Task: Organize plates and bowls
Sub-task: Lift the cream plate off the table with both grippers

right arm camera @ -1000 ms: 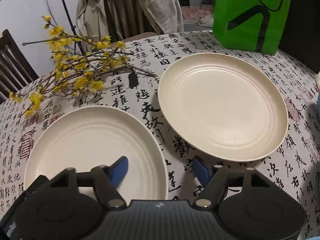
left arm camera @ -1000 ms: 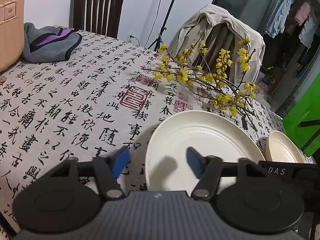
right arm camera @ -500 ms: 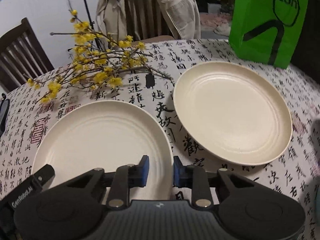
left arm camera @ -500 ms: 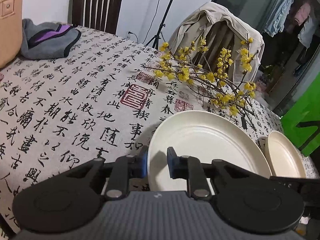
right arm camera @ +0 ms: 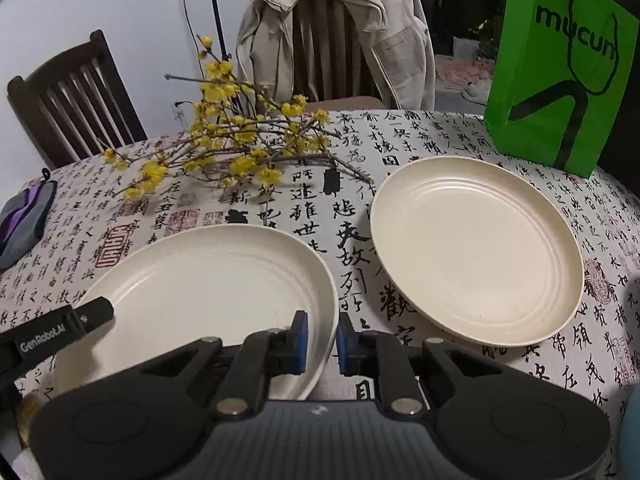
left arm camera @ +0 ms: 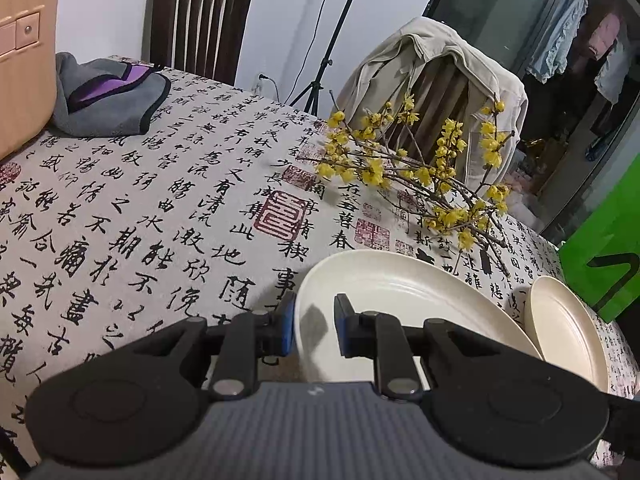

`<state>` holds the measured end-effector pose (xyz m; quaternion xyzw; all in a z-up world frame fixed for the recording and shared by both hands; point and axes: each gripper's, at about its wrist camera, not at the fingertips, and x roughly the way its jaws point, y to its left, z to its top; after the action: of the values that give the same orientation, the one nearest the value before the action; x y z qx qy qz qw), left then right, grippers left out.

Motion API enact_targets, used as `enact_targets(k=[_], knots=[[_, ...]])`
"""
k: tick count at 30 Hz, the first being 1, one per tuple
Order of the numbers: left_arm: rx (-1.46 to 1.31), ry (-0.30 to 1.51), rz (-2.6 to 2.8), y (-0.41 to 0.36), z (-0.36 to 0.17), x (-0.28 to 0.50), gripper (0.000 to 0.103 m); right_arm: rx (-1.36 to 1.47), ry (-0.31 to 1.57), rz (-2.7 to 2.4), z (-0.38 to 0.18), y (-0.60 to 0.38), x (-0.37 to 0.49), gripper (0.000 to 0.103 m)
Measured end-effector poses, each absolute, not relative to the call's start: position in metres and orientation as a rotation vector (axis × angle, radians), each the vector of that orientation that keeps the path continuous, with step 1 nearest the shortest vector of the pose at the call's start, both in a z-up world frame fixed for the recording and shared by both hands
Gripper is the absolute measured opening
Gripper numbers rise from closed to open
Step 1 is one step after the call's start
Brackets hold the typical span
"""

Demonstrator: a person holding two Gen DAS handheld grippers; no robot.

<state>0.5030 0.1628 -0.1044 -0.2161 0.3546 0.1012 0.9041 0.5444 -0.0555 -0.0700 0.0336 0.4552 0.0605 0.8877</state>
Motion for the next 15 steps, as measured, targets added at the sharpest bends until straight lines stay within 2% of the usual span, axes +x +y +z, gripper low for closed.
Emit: enact_targets(k=[15], knots=[[-0.418, 0.635, 0.236, 0.166, -0.069, 0.474, 0.02, 0.154, 0.884, 0.238, -0.056, -0.065, 0.529, 0.013]])
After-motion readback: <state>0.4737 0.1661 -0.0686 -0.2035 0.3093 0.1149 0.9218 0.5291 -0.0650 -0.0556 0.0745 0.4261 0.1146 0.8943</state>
